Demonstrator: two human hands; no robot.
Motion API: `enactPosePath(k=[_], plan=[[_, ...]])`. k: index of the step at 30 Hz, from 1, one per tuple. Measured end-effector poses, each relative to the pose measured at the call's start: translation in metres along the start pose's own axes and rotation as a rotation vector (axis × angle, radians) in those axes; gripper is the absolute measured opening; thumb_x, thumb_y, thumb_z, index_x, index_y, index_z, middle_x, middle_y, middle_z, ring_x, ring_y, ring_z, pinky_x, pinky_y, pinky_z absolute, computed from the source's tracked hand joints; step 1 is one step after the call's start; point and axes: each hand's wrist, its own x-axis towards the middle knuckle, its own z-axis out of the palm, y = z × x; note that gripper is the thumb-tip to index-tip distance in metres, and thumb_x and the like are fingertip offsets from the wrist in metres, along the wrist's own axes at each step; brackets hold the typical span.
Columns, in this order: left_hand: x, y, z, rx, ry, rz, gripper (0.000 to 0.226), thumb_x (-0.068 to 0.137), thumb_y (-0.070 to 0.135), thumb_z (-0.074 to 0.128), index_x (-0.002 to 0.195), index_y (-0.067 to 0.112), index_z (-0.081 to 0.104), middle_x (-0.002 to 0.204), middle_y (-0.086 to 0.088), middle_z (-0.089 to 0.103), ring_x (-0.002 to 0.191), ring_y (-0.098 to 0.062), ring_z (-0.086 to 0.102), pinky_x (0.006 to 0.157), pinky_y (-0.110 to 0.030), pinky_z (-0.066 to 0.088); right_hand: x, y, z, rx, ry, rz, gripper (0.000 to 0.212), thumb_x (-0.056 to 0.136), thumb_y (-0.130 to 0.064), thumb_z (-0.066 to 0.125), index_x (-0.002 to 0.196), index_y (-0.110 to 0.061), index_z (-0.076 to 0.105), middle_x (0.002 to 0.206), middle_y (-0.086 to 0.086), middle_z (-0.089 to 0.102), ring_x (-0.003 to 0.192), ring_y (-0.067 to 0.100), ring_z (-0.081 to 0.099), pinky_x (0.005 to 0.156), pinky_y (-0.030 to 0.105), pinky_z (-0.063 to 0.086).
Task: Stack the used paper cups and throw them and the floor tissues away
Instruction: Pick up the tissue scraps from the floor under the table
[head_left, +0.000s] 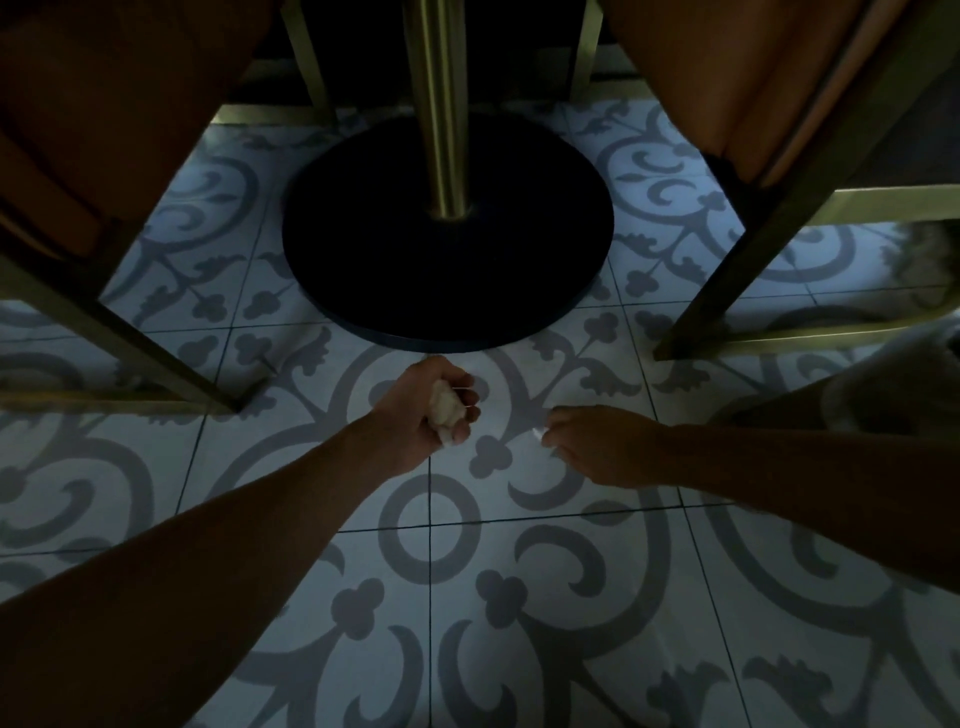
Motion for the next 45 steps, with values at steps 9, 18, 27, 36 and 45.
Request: enactPosePath(k=[9,18,27,36,45], plan=[[-0.022,0.024,0.051,-0.054,-0.168,0.036,0.026,0.092,-0.012,0.034,0.094,-0.001,0.057,0.094,-0.019,0.057,0.08,-0.03,0.062,0.055,-0.033,0.062,-0.049,0.005,-0.048,0.185,0.385,0.118,0.028,0.096,-0.011,0.044,0.113,-0.018,0.065,0.115,0.001,0.063,0.107,0.015,0.056,0.09,0.025,0.042],[-0.032,0.042,0.119,0.282,-0.226,0.293,0.013,0.098,-0.005,0.051,0.09,0.006,0.053,0.105,-0.029,0.06,0.105,-0.04,0.063,0.103,-0.052,0.047,-0.119,0.006,-0.103,0.279,0.621,0.252,0.023,0.092,-0.014,0.046,0.109,-0.03,0.051,0.092,-0.009,0.051,0.083,0.013,0.052,0.075,0.03,0.046],[-0.061,0.046,0.203,0.317,-0.427,0.615,0.009,0.094,0.006,0.062,0.097,0.006,0.07,0.088,-0.006,0.079,0.084,-0.016,0.075,0.071,-0.024,0.06,-0.212,0.034,-0.141,0.242,0.87,0.384,0.025,0.088,-0.006,0.057,0.108,-0.02,0.059,0.097,-0.002,0.068,0.086,0.013,0.062,0.067,0.01,0.041],[-0.06,0.007,0.311,0.432,-0.524,0.714,0.016,0.084,0.014,0.075,0.097,0.02,0.067,0.1,-0.005,0.079,0.099,-0.027,0.072,0.088,-0.044,0.058,-0.325,0.087,-0.122,0.264,1.188,0.745,0.018,0.082,0.003,0.063,0.094,-0.01,0.067,0.083,0.003,0.073,0.078,0.02,0.069,0.078,0.032,0.055],[-0.055,-0.038,0.395,0.477,-0.452,0.763,0.023,0.076,0.03,0.084,0.085,0.036,0.064,0.088,0.019,0.068,0.081,0.003,0.065,0.065,-0.008,0.051,-0.375,0.116,-0.073,0.453,1.215,1.088,0.017,0.083,-0.009,0.067,0.097,-0.019,0.071,0.085,-0.005,0.071,0.077,0.009,0.065,0.063,0.015,0.043]])
